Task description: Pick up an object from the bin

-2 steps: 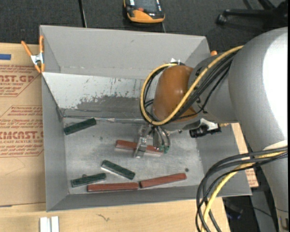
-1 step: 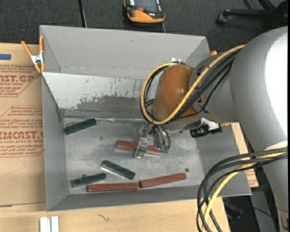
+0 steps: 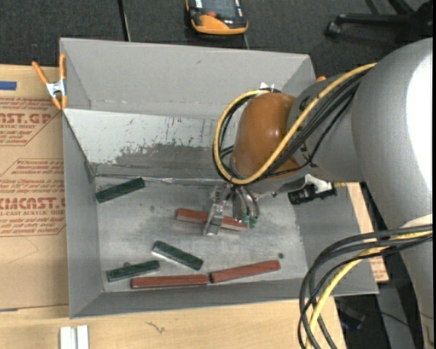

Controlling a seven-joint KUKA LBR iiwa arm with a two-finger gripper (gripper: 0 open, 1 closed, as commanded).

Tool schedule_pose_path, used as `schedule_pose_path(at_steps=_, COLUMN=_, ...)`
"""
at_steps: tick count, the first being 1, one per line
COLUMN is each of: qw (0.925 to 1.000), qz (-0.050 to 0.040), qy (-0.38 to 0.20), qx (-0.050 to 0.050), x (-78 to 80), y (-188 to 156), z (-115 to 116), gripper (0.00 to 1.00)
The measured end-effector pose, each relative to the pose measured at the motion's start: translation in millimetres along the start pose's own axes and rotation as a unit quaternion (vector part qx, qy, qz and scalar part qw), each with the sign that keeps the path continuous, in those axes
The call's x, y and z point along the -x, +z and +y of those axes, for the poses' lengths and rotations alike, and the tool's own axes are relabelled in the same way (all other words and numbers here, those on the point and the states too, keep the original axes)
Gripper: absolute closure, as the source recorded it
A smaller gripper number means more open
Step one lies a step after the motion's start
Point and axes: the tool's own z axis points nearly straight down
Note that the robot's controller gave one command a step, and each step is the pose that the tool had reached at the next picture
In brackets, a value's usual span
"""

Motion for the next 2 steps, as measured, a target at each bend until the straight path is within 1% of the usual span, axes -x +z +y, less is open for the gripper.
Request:
schedule_pose_path(at_steps=1, qw=1.0, qz=0.0012, qy=0.0, qx=0.0, x=-0.8, y=-15, z=0, gripper=1.0)
schedule_pose_path(at_steps=2, qw=1.0, qz=-0.0007, qy=0.0, qx=0.0, x=-0.1, y=-36, z=0, gripper=1.0)
